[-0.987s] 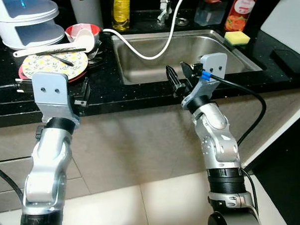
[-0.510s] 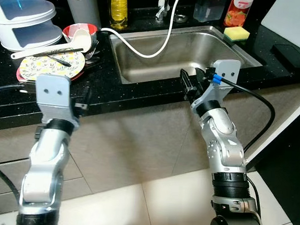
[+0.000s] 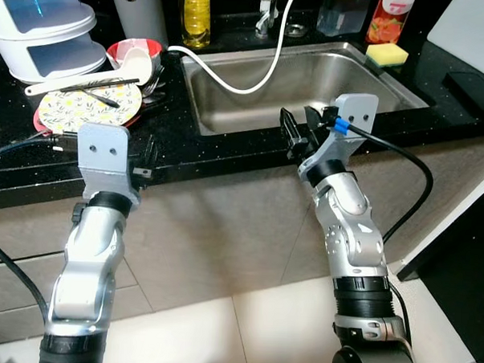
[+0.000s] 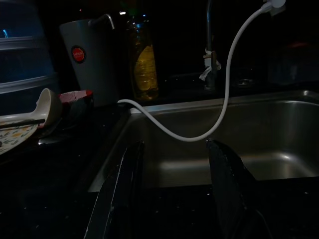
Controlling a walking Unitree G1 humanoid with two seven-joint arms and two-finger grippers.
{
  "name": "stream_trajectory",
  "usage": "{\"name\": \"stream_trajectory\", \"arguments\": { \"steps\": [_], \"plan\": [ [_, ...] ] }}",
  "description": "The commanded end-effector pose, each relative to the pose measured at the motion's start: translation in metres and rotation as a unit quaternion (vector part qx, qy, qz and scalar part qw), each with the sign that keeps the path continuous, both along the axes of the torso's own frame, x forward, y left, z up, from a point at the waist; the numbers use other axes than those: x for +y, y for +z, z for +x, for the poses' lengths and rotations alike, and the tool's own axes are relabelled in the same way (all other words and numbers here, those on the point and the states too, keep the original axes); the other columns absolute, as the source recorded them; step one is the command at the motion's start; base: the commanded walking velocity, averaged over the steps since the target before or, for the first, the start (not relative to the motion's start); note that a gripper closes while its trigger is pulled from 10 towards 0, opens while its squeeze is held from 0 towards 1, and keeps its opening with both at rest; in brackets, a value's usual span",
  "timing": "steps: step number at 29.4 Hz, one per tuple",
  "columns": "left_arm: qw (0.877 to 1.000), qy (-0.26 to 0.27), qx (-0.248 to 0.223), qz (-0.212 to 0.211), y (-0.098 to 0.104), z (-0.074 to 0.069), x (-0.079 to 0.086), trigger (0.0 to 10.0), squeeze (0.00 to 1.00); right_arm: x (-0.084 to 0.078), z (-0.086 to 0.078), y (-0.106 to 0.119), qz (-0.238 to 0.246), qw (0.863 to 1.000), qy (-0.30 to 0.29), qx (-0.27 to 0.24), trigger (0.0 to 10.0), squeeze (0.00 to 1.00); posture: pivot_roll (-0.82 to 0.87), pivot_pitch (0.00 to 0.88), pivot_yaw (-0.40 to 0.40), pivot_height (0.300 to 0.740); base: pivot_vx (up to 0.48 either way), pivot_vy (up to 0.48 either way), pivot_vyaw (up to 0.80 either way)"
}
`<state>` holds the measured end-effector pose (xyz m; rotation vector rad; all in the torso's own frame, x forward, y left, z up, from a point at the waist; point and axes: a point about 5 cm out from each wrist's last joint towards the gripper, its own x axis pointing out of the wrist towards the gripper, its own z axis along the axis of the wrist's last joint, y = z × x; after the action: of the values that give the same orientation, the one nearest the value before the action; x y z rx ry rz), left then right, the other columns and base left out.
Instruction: Kitchen organization
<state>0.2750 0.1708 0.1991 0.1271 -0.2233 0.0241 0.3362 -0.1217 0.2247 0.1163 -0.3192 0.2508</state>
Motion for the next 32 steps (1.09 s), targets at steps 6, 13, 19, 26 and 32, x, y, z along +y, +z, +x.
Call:
{"name": "stream_trajectory", "arguments": {
  "steps": [6,13,19,26,32],
  "plan": [
    [1.0,0.019,-0.012,0.016,0.0013,-0.0045,0.0075,10.0,0.0,0.0084,0.0014,-0.0023,0.003,1.0,0.02,0.004,10.0,0.0,0.09,0.0,0.03,0.74,0.349,0.0,0.0],
    [1.0,0.017,-0.013,0.02,-0.0002,-0.005,0.0056,10.0,0.0,0.0093,0.0022,-0.0035,0.002,1.0,0.022,0.006,10.0,0.0,0.09,0.0,0.029,0.74,0.374,0.0,0.0],
    [1.0,0.016,-0.015,0.021,0.0008,-0.0028,0.0052,10.0,0.0,0.0081,0.0031,-0.0038,0.0,1.0,0.02,0.006,10.0,0.0,0.09,0.0,0.031,0.74,0.374,0.0,0.0],
    [1.0,0.015,-0.016,0.022,0.0018,-0.0027,0.0052,10.0,0.0,0.0078,0.002,-0.0056,0.0,1.0,0.018,0.006,10.0,0.0,0.09,0.0,0.039,0.74,0.377,0.0,0.0],
    [1.0,0.013,-0.015,0.024,0.0006,-0.0027,0.0041,10.0,0.0,0.0067,0.0017,-0.008,0.001,1.0,0.016,0.009,10.0,0.0,0.09,0.0,0.042,0.74,0.374,0.0,0.0]
  ]
}}
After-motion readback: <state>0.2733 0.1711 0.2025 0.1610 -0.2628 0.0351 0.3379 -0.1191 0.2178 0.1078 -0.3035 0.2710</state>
